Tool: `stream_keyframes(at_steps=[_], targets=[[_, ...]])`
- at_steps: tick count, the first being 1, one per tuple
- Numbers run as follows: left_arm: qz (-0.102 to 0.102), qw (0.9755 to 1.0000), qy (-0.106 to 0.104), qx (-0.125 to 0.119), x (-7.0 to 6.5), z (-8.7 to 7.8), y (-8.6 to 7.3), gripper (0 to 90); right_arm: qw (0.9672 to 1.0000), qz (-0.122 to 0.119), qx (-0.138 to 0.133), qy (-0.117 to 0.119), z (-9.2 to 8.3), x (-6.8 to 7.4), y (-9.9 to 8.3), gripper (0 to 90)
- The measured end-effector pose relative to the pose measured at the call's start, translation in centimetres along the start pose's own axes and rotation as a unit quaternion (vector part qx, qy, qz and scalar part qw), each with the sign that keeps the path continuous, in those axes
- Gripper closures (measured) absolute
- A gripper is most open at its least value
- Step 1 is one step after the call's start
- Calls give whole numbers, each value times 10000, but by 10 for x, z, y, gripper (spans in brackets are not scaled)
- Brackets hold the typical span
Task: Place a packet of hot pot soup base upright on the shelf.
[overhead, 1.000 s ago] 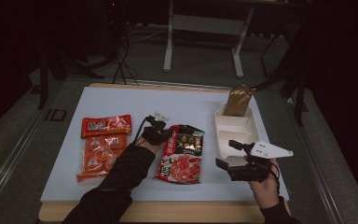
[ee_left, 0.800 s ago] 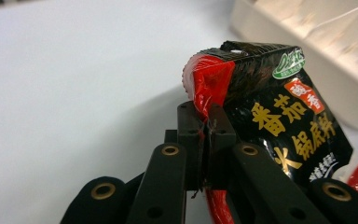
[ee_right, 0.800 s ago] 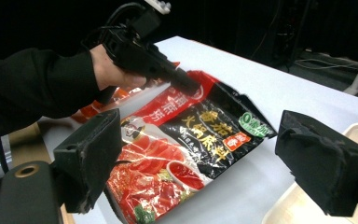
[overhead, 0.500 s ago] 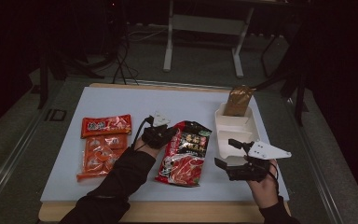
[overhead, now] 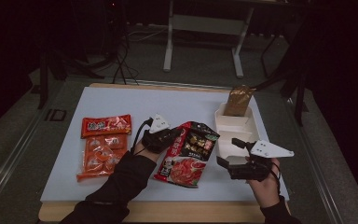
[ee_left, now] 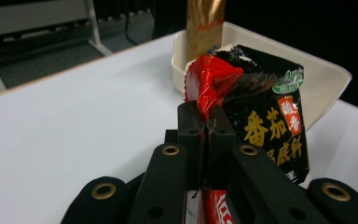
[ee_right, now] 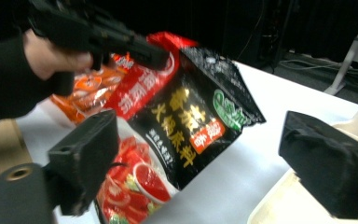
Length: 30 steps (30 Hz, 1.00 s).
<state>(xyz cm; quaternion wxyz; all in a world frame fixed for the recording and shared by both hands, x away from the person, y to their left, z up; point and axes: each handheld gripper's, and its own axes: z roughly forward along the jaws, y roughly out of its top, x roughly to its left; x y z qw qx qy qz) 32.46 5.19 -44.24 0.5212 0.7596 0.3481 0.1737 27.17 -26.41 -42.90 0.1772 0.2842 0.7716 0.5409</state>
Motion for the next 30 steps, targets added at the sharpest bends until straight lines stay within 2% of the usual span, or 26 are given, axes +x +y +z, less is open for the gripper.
stream_keyframes(at_steps=[1,3,4,8,11,12,14,15,17,18,20,22,24,26,27,28,30], targets=[[-38,9999,-122,-90,-1,-2,1,880,10000,-23,-32,-33,0,1,0,100],[-26,9996,-198,-181,-3,-7,3,880,10000,46,-11,19,1,2,1,100],[-59,9993,-300,-218,-3,-9,5,880,10000,63,-34,-1,1,3,1,100],[-188,9985,-347,-389,-4,-16,7,878,9998,159,-52,80,2,2,3,133],[-343,9968,-474,-540,-3,-20,7,878,9999,146,-68,14,4,3,5,147],[-399,9956,-587,-608,-2,-21,7,878,9998,193,-76,33,5,3,6,147],[-485,9945,-630,-680,-3,-22,8,878,9997,213,-70,17,7,1,9,167],[-539,9931,-744,-729,-3,-23,7,877,9997,231,-18,4,9,-2,10,219],[-540,9923,-771,-805,-5,-23,6,877,9997,255,7,-35,10,-5,12,276],[-559,9911,-866,-839,-6,-23,6,877,9996,286,71,39,12,-6,13,314],[-570,9904,-857,-919,-9,-22,6,877,9994,319,123,92,15,-7,13,337],[-618,9890,-906,-991,-10,-22,7,876,9983,485,99,319,18,-9,14,394],[-663,9884,-898,-1030,-11,-22,7,877,9971,590,52,470,19,-10,16,448],[-637,9880,-924,-1058,-13,-21,6,877,9955,737,-31,601,18,-11,19,626],[-658,9875,-924,-1090,-13,-21,6,876,9949,769,-71,644,17,-11,20,628],[-592,9880,-947,-1066,-14,-21,6,876,9942,806,-83,711,17,-12,22,670],[-629,9876,-916,-1107,-14,-22,4,877,9949,756,-69,657,16,-11,25,700]])
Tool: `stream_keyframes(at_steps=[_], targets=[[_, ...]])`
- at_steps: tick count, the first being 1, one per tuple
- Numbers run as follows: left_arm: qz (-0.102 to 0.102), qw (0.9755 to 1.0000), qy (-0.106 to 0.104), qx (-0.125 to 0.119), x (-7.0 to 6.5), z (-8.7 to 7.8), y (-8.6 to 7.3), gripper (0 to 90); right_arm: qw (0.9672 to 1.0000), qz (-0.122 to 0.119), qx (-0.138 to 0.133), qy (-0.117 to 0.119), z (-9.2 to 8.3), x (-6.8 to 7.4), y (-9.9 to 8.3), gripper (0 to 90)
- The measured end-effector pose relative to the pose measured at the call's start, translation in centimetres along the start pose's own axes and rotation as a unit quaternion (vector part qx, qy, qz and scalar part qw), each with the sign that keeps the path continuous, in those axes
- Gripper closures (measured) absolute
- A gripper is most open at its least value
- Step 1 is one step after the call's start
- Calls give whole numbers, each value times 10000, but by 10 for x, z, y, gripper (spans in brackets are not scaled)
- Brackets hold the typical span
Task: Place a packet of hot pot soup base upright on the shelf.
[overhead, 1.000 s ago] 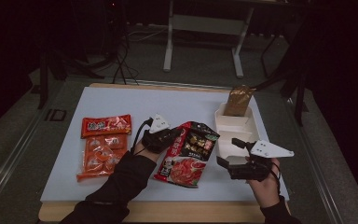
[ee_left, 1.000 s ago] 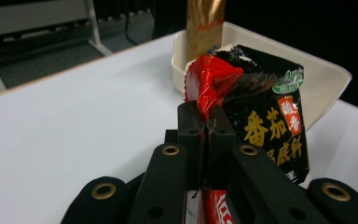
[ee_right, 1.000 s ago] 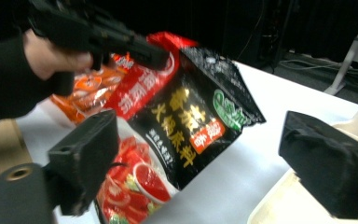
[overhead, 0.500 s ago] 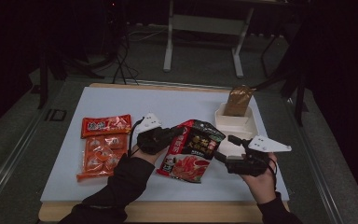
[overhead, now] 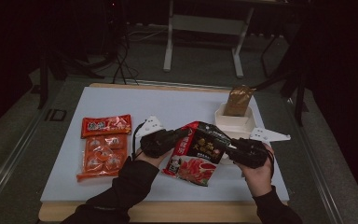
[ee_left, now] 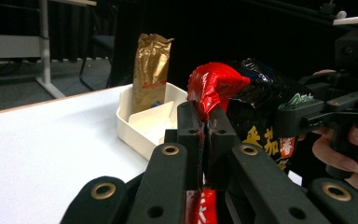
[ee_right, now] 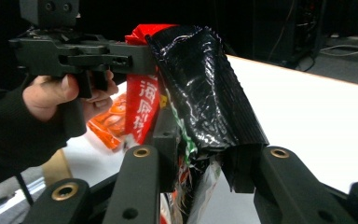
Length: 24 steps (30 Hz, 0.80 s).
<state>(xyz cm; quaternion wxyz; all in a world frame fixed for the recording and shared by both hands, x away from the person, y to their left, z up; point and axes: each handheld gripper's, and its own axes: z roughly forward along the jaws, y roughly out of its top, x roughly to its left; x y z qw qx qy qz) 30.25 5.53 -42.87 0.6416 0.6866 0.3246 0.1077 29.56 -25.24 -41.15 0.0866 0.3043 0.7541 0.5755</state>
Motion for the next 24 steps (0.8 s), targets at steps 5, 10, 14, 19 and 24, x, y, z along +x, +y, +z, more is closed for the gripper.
stream_keyframes(at_steps=[5,10,14,19,24], targets=[[-39,10000,-59,47,2,-2,1,872,9998,-164,17,-70,-2,6,8,759],[-14,9999,-103,115,3,-5,4,860,9994,-310,61,-104,-3,11,15,771],[71,9995,-104,292,2,-6,4,823,9994,-324,84,-69,-4,9,17,774],[35,9988,-242,421,5,-7,6,707,9986,-507,125,-75,-4,10,21,774],[66,9987,-176,470,9,-16,9,597,9978,-664,68,-47,-6,8,25,772]])
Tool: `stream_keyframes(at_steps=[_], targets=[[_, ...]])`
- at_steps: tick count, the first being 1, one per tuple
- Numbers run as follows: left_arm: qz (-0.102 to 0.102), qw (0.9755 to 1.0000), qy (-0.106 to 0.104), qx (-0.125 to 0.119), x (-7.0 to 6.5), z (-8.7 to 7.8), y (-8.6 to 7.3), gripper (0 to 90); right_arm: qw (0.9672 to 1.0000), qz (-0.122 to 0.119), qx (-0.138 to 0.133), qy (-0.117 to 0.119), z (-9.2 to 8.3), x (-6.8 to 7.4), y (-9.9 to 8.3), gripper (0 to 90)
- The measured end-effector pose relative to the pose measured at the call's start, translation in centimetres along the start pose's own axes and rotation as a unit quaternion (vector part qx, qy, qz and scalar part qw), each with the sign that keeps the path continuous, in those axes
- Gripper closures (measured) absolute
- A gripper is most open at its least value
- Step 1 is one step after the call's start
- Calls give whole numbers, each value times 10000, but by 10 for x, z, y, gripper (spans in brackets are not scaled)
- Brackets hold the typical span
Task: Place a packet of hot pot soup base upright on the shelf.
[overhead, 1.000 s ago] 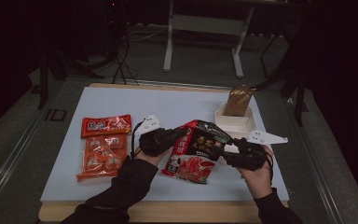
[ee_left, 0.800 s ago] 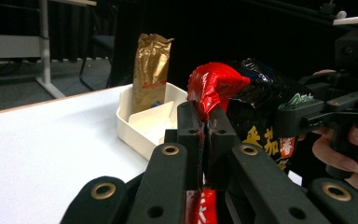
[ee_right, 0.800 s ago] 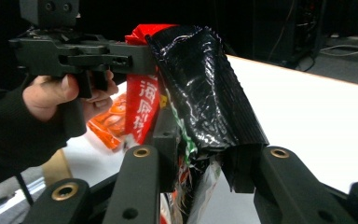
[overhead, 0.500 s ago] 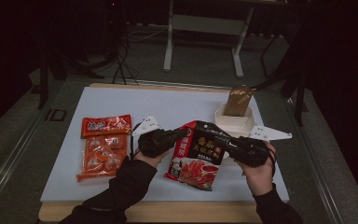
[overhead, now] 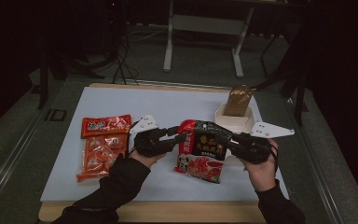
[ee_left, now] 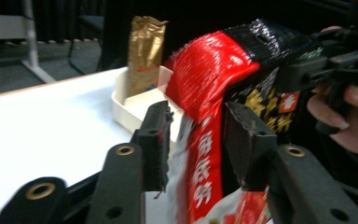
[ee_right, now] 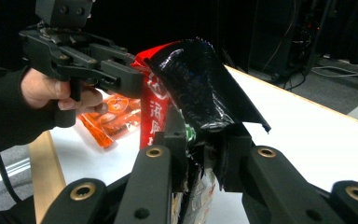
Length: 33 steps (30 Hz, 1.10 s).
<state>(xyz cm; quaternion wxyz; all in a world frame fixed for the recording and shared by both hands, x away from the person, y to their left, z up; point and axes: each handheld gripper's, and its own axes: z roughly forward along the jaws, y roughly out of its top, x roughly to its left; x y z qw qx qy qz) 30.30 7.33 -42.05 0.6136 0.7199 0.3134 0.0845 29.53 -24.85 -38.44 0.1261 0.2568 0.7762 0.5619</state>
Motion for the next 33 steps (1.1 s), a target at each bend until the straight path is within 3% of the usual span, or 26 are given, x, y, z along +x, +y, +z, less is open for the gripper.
stream_keyframes(at_steps=[13,15,20,26,29,33], targets=[[-124,9995,-148,235,3,-24,-14,331,9995,-239,-179,91,-6,-12,23,771],[-83,9989,-340,300,3,-27,-16,253,9993,-272,-219,99,-7,-14,27,772],[167,9990,-216,366,1,-33,-21,223,9989,-254,-381,68,-12,-23,40,772],[82,9974,-164,702,3,-36,-32,129,9981,-262,-560,-18,-21,-34,52,771],[23,9971,-157,738,5,-37,-39,49,9978,-254,-605,-71,-25,-41,57,771],[0,9974,-47,720,6,-38,-44,35,9978,-243,-598,-126,-27,-49,60,772]])
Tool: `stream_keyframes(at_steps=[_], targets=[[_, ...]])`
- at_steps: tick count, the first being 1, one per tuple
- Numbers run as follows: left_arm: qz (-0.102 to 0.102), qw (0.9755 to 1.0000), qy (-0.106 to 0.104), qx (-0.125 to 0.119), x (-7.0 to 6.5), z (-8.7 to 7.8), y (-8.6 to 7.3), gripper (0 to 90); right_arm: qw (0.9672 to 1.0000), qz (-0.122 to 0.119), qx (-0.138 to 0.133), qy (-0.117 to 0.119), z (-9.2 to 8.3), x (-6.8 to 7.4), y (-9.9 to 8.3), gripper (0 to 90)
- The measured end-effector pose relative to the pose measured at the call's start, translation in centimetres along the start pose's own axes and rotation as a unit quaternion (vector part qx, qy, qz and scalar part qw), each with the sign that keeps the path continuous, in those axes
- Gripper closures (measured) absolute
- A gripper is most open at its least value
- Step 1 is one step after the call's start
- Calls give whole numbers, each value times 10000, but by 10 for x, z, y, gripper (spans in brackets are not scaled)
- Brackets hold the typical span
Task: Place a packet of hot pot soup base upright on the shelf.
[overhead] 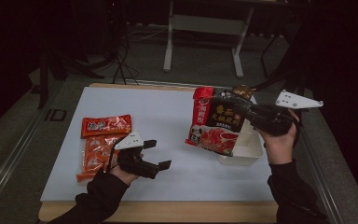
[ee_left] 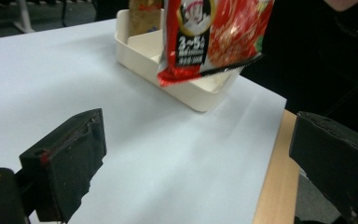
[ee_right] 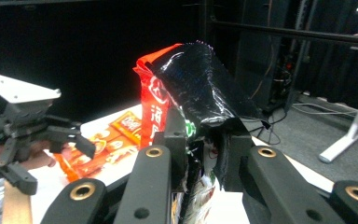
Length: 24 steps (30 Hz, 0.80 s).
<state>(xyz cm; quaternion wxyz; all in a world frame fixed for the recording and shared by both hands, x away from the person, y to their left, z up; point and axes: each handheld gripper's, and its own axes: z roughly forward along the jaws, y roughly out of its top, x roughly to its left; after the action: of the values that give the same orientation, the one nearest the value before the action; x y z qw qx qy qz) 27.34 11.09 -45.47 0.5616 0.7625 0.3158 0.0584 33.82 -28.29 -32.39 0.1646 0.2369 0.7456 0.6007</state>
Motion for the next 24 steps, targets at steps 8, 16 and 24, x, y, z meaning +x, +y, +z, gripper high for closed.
stream_keyframes(at_steps=[8,16,24], targets=[[169,9994,289,129,5,-3,-23,21,9995,-6,-64,-318,-10,-26,3,771],[200,9993,295,82,5,-4,-42,22,9979,183,-163,-602,-22,-53,1,769],[-5,9998,206,-16,6,-3,-53,22,9943,209,-196,-1032,-23,-80,-4,764]])
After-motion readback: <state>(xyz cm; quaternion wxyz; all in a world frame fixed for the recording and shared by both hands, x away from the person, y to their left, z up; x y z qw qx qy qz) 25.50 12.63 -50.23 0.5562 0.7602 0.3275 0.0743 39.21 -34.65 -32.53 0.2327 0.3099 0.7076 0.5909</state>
